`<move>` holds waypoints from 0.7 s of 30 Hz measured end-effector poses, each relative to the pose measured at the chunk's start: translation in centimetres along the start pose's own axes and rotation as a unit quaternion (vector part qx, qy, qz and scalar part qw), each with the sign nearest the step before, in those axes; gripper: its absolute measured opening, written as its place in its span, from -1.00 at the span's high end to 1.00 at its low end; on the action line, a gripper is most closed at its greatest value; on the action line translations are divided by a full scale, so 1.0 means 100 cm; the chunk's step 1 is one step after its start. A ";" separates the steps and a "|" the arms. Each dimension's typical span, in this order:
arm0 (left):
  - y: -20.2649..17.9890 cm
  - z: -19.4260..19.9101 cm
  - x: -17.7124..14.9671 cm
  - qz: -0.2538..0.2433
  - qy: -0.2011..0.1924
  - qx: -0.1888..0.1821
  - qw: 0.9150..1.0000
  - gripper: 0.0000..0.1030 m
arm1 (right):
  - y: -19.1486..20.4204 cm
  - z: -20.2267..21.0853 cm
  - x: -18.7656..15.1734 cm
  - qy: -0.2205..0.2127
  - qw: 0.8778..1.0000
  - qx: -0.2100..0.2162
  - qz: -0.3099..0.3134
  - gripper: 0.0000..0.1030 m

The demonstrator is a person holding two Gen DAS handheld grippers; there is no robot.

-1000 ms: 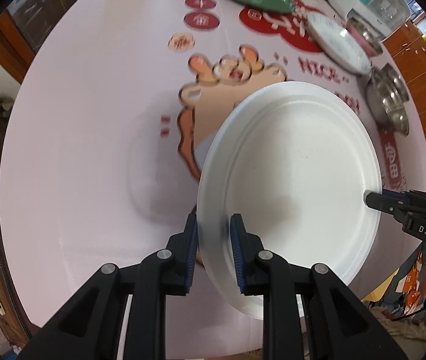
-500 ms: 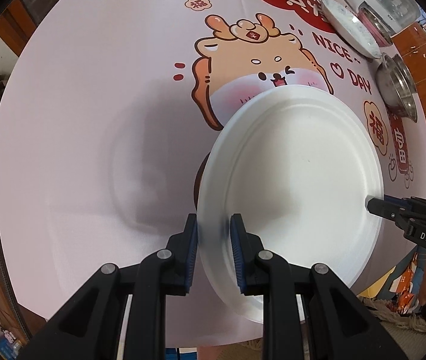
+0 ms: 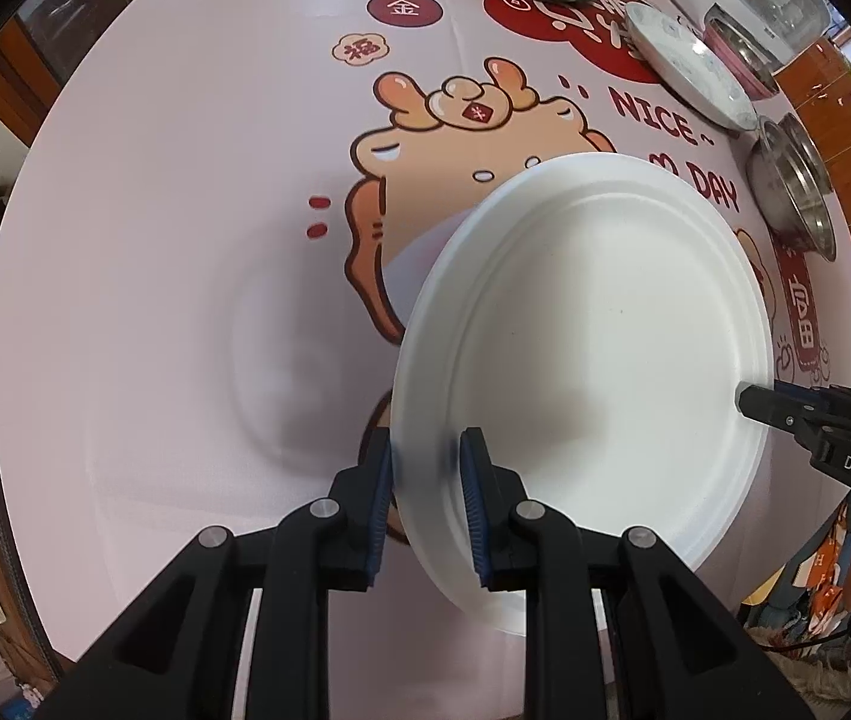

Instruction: Organize plates and bowls

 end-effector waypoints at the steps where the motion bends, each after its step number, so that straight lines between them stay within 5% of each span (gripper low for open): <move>1: 0.000 -0.001 0.001 0.000 0.000 0.002 1.000 0.62 | 0.001 -0.001 0.000 0.000 1.000 0.001 0.001 0.58; 11: 0.006 -0.008 0.001 0.014 0.006 0.006 1.000 0.60 | 0.013 -0.007 -0.003 0.010 1.000 -0.005 0.024 0.51; 16: 0.002 -0.009 0.000 0.010 0.002 0.009 1.000 0.40 | 0.018 -0.009 0.001 0.008 1.000 0.000 0.019 0.24; 21: -0.002 -0.004 0.003 0.001 -0.009 0.019 1.000 0.15 | 0.022 -0.009 0.005 0.003 1.000 -0.001 0.026 0.21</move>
Point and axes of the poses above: each gripper's, at about its wrist camera, not at the fingertips, and z roughly against the way its jaws point, y to its left, x to its top, the point moved 4 cm from there along -z, roughly the way its jaws point, and after that the axes turned 15 degrees about -y, right-handed, at the moved point
